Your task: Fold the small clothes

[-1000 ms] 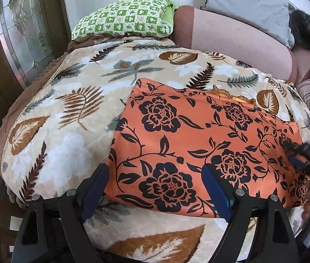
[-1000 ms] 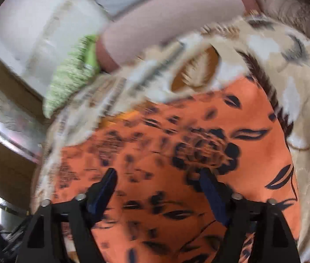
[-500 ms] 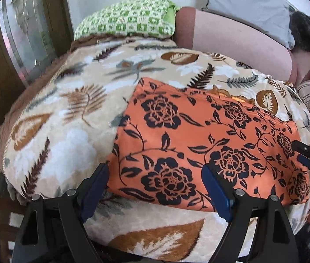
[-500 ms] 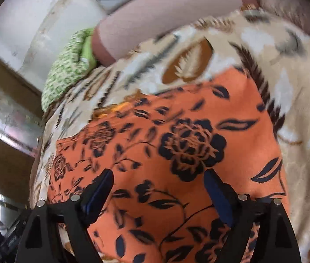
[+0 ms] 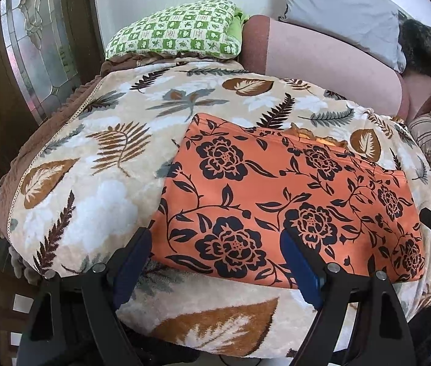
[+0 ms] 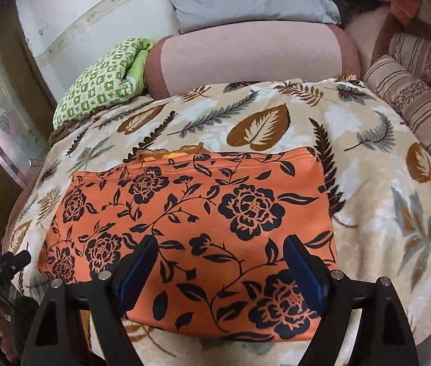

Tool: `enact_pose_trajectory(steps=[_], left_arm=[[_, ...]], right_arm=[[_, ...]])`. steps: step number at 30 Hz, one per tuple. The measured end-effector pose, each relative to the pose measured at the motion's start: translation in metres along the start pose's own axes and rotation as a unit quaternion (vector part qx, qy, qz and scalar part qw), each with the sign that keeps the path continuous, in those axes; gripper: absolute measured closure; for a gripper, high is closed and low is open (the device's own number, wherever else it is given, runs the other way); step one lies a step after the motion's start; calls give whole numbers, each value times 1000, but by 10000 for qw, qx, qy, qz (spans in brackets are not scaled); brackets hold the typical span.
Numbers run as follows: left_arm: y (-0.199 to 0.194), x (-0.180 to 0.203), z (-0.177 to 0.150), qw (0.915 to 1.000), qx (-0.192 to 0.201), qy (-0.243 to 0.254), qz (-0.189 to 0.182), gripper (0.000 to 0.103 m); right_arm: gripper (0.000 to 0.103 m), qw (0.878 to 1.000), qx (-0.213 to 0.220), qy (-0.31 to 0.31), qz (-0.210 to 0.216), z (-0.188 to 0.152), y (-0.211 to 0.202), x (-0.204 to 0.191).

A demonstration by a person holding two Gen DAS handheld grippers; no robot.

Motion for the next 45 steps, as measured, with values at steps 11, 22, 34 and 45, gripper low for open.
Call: enact_pose_trajectory(steps=[11, 22, 34, 45], left_arm=[[-6, 1, 0, 9999, 75, -5, -73, 17], [-4, 5, -2, 9999, 54, 40, -85, 17], [10, 3, -3, 9999, -46, -37, -118, 17], [70, 51, 6, 9985, -194, 508, -80, 17]], right_arm=[[17, 9998, -60, 186, 86, -13, -10, 5], [17, 9961, -513, 512, 507, -58, -9, 2], [17, 9795, -976, 1482, 949, -83, 7, 30], [17, 9104, -1149, 3627, 1626, -99, 36, 128]])
Point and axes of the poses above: each gripper's, at about its wrist camera, not at the fingertips, and y roughly the way its jaws point, x to its right, z to its top, the point moved 3 cm from there along y, roughly the way its jaws point, and after that the axes turned 8 degrees about -z, right-handed, at the moved point
